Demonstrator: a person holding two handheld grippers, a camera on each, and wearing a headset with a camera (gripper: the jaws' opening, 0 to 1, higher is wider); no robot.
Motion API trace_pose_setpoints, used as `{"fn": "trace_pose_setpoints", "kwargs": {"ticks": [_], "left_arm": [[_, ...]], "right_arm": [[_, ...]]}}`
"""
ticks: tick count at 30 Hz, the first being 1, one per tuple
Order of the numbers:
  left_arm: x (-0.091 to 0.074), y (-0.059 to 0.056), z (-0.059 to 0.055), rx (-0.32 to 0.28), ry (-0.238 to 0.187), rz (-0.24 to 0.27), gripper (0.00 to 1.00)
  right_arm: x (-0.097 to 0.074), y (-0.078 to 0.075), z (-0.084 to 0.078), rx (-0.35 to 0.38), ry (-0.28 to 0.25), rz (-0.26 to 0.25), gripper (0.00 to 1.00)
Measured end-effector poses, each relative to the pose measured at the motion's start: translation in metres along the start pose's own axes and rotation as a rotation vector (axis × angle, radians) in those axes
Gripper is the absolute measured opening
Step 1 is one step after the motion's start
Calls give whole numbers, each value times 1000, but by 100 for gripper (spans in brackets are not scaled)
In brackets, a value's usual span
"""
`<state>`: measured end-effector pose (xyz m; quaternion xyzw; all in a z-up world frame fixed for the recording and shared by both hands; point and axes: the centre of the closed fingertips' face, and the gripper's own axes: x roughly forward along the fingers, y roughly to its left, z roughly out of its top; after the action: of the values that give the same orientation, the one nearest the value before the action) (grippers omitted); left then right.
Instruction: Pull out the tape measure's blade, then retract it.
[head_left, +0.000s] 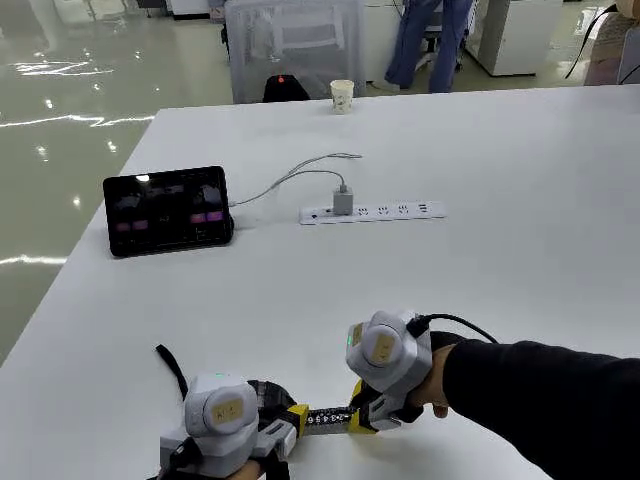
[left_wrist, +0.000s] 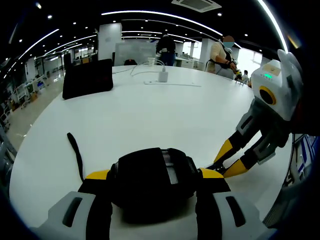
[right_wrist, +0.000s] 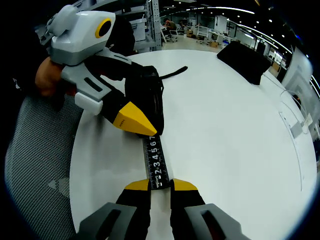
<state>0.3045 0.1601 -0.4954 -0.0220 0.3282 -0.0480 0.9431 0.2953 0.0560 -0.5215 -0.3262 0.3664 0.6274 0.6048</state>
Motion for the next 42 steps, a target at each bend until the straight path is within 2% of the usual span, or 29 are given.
{"fn": "trace_pose_setpoints", "kwargs": {"ticks": [31,36,38,42], "left_arm": [[-1,0,0,-16,3,-7,63],[-1,0,1,-18,3,-9,63],[-1,0,1,-17,3,-10,63],[-1,0,1,-18,3,-11,63]], "right_arm": [[13,3,22,33,-76,-3,12],[14,4,24,30,-82,-6,12],[15,5,25,3,-91,-8,11],[15,5,26,15,-101,-5,11]]}}
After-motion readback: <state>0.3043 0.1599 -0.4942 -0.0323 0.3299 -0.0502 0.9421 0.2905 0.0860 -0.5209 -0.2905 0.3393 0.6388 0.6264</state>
